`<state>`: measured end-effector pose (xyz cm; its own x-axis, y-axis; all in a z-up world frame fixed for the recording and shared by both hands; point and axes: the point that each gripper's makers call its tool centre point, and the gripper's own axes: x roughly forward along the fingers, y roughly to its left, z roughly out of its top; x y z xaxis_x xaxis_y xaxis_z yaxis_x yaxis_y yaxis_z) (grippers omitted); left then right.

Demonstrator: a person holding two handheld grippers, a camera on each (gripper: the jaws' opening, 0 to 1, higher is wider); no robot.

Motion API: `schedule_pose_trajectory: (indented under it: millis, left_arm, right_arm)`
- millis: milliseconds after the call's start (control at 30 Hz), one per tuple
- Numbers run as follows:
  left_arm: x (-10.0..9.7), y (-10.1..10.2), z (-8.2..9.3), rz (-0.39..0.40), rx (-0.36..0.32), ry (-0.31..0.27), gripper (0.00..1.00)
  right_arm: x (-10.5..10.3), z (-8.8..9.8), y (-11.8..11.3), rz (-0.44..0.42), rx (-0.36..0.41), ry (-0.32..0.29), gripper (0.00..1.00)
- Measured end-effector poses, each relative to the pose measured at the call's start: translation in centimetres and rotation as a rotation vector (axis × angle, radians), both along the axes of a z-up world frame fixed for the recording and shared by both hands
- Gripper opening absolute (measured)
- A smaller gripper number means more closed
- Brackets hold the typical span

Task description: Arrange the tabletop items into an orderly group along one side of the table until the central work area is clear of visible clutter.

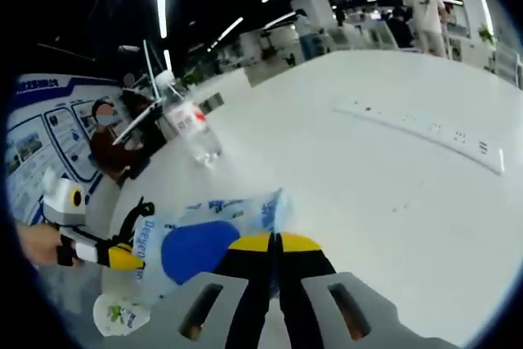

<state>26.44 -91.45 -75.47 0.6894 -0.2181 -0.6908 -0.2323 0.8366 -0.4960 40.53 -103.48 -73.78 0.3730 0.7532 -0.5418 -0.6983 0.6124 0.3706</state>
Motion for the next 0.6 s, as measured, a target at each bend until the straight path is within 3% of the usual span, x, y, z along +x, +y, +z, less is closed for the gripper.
schedule_pose_trajectory:
  millis: [200,467,600]
  left_arm:
    - [1.9,1.3,0.9,-0.02,0.038,-0.033,0.0]
    - [3.7,2.1,2.8,-0.127,0.127,-0.082,0.0]
    - [4.6,2.9,2.8,-0.149,0.128,-0.092,0.0]
  right_arm:
    - [-0.6,1.6,-1.2,-0.085,0.063,-0.009,0.0]
    - [-1.2,3.5,-1.8,-0.169,0.1,-0.025,0.0]
    - [-1.6,4.5,-1.8,-0.223,0.113,-0.037,0.0]
